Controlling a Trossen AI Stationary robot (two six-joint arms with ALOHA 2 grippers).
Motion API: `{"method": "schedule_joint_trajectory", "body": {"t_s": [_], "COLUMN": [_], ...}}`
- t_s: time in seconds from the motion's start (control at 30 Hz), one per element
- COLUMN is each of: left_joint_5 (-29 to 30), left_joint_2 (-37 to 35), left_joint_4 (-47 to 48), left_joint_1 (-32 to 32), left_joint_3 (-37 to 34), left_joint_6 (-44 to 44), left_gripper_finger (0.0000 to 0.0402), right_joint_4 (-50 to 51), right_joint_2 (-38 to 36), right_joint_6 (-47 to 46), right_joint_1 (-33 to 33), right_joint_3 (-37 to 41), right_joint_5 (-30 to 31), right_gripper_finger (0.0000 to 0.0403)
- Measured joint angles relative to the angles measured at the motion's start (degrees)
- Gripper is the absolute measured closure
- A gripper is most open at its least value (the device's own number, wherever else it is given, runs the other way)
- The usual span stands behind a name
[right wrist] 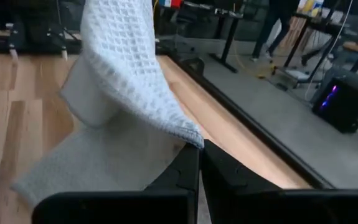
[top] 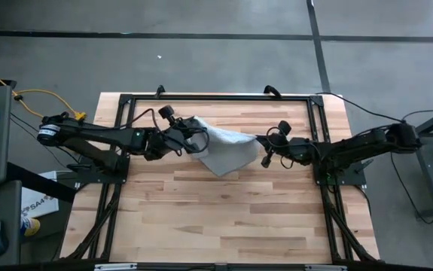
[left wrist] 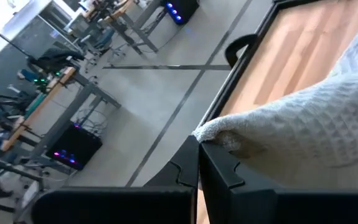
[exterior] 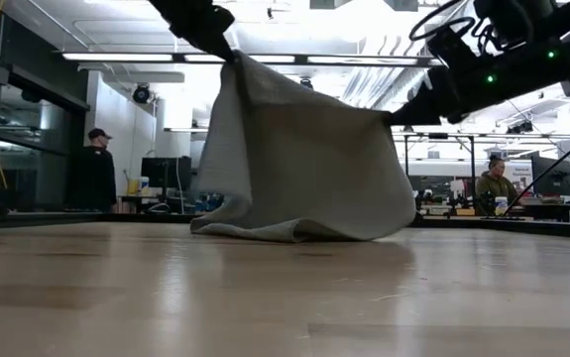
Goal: Fold microfiber towels
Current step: Fold the gray towel
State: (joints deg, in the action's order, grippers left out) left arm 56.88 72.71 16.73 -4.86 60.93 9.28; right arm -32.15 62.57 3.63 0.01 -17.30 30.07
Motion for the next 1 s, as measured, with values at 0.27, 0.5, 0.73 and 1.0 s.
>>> {"method": "schedule_joint_trajectory", "body": {"t_s": [0.27, 0.5, 0.73, 1.0], "left_joint_5": [2.38, 5.59, 10.12, 6.47], "left_joint_2": [-0.46, -0.62, -0.62, -0.62], "left_joint_4": [-0.14, -0.03, -0.26, -0.29], "left_joint_1": [0.02, 0.02, 1.81, 7.38], "left_joint_3": [0.04, 0.04, 0.04, 0.04], "left_joint_6": [1.46, 4.39, 7.19, 8.28], "left_gripper_finger": [0.0401, 0.0401, 0.0401, 0.0402], "right_joint_4": [0.28, 0.21, 0.12, -11.25], "right_joint_2": [0.00, 0.00, 0.00, 0.00], "right_joint_6": [7.91, 15.49, 18.52, 31.03], "right_joint_1": [-0.01, -0.38, -3.59, -6.17], "right_joint_3": [-4.30, -7.82, -10.34, -11.39], "right_joint_5": [9.52, 15.24, 15.36, 18.07], "right_gripper_finger": [0.0399, 0.0399, 0.0399, 0.0399]}}
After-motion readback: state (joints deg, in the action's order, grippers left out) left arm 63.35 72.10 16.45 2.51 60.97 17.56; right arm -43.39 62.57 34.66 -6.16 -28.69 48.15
